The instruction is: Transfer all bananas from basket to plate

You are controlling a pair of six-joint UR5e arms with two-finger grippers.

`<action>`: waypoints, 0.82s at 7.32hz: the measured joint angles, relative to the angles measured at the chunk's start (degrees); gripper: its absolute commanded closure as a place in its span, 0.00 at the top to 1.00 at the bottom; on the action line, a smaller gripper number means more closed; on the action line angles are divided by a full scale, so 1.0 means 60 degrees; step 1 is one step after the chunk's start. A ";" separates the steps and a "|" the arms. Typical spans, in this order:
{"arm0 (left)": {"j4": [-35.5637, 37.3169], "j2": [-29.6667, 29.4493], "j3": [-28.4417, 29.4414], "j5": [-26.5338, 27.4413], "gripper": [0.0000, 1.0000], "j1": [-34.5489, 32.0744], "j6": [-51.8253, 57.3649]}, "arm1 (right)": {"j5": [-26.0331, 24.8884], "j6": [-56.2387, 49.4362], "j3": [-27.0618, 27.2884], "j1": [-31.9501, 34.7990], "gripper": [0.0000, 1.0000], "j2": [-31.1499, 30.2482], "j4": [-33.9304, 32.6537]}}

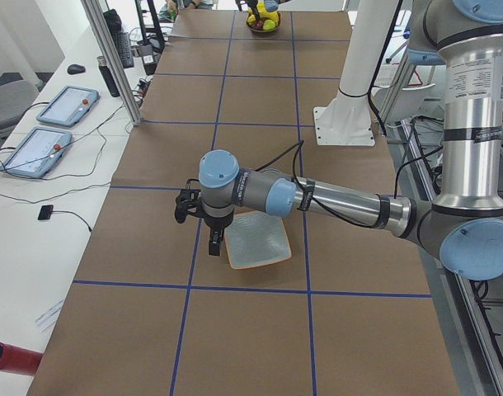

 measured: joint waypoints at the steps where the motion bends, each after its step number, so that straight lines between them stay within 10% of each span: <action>1: 0.0000 -0.0004 0.0000 -0.0005 1.00 0.0000 -0.0081 | -0.0023 -0.0105 -0.0025 -0.0008 0.00 0.0023 -0.0003; 6: -0.0277 -0.0018 0.0007 -0.0017 1.00 0.0000 -0.0664 | -0.0013 -0.1037 -0.0148 0.0217 0.00 0.0312 -0.0066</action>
